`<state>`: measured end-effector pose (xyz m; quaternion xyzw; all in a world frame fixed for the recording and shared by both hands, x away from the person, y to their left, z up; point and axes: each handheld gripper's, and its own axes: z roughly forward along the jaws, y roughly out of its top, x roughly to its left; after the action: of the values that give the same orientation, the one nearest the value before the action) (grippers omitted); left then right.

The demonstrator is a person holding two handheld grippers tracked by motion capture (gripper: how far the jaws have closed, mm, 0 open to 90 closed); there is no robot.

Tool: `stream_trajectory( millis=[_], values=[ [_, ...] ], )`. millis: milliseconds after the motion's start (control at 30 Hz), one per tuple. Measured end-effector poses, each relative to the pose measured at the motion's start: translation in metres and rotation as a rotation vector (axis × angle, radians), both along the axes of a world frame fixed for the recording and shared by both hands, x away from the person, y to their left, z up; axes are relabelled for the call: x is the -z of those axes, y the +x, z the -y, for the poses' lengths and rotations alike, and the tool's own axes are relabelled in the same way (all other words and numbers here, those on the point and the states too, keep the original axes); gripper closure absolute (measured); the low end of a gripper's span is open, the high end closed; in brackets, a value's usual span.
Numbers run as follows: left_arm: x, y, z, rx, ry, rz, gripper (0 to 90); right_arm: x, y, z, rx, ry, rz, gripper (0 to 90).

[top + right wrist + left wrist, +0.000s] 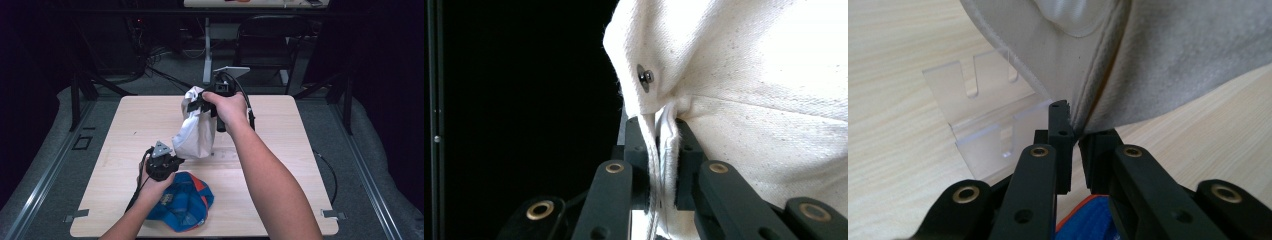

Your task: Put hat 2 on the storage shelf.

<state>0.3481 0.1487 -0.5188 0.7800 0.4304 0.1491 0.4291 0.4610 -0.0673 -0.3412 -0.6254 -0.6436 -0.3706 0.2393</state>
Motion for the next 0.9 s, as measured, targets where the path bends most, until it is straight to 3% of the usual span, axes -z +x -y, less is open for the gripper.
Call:
stream_trajectory(
  millis=[133,300,367,533,633,700,900],
  values=[
    [0.004,0.002,-0.002,-0.004,-0.013,-0.020,84.8,0.006,0.000,-0.003,-0.003,-0.009,-0.010,81.4],
    [0.014,0.005,-0.002,0.004,0.025,-0.068,84.8,0.017,0.001,-0.004,-0.002,-0.050,-0.025,81.4],
    [0.016,0.005,-0.001,-0.017,0.009,-0.056,84.8,0.022,0.002,-0.003,-0.009,-0.049,-0.030,81.4],
    [0.014,0.001,0.002,-0.016,0.043,-0.030,83.2,0.024,0.002,-0.001,0.006,-0.041,-0.026,81.2],
    [0.013,-0.002,0.001,-0.023,0.027,-0.028,80.3,0.022,0.001,0.003,-0.010,-0.040,-0.015,78.8],
    [0.011,-0.007,-0.002,-0.024,0.012,-0.011,75.4,0.021,-0.001,0.005,0.011,-0.022,0.003,73.4],
    [0.003,-0.025,-0.020,-0.036,-0.012,0.012,68.5,0.014,-0.009,0.018,-0.001,-0.016,0.038,68.4]
  ],
)
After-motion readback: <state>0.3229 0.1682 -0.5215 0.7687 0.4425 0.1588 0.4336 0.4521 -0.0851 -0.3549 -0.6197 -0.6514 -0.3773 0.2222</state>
